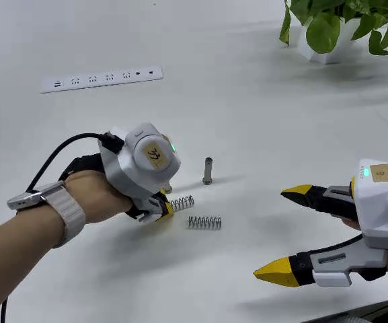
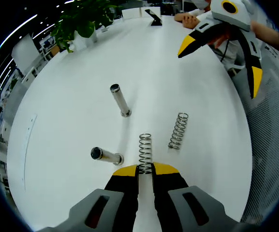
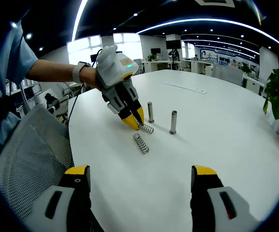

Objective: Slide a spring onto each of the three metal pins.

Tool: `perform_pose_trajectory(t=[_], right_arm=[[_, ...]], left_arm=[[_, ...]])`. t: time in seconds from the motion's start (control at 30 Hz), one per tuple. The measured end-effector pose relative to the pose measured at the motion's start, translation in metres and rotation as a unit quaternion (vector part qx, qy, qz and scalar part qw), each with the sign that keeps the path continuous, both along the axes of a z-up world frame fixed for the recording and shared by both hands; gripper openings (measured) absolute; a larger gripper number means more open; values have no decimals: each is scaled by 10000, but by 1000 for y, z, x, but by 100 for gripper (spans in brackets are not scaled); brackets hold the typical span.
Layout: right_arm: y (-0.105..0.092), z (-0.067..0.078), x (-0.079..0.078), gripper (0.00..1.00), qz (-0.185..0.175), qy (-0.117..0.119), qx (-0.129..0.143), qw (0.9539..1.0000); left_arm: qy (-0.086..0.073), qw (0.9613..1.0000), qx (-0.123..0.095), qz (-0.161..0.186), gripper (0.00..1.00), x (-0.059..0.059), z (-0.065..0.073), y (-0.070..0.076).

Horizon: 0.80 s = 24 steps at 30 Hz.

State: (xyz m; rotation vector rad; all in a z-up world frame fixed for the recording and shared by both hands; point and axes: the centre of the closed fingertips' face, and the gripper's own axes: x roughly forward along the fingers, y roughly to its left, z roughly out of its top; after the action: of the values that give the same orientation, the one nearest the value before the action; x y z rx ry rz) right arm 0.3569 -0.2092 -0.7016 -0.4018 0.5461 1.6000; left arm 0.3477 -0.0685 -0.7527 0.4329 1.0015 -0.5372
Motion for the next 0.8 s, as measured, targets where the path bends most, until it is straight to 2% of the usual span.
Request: perform_pose_trajectory(t=[0.17, 0.33, 0.47, 0.57, 0.6, 0.73, 0.8], right_arm=[[1, -1, -2, 86, 4, 65, 10, 10000], [5, -4, -8, 86, 87, 122, -43, 9999], [8, -3, -11, 86, 138, 142, -46, 9998], [11, -1, -12, 85, 203, 112, -72, 9997], [12, 0, -12, 85, 229, 91, -67, 9997], [17, 6, -10, 85, 289, 0, -69, 9996], [19, 9, -11, 85, 346, -53, -62, 9994]], left_arm=[[-340, 9986, -224, 347, 10, -1, 2, 5], [-573, 9966, -256, 526, 10, -10, 2, 3], [-706, 9941, -441, 692, 10, -17, 4, 2], [-838, 9915, -580, 812, 10, -21, 11, 1], [-892, 9898, -680, 878, 10, -23, 18, -3], [-1048, 9866, -798, 964, 10, -31, 29, -3], [-1131, 9837, -945, 1031, 10, -33, 35, -5]])
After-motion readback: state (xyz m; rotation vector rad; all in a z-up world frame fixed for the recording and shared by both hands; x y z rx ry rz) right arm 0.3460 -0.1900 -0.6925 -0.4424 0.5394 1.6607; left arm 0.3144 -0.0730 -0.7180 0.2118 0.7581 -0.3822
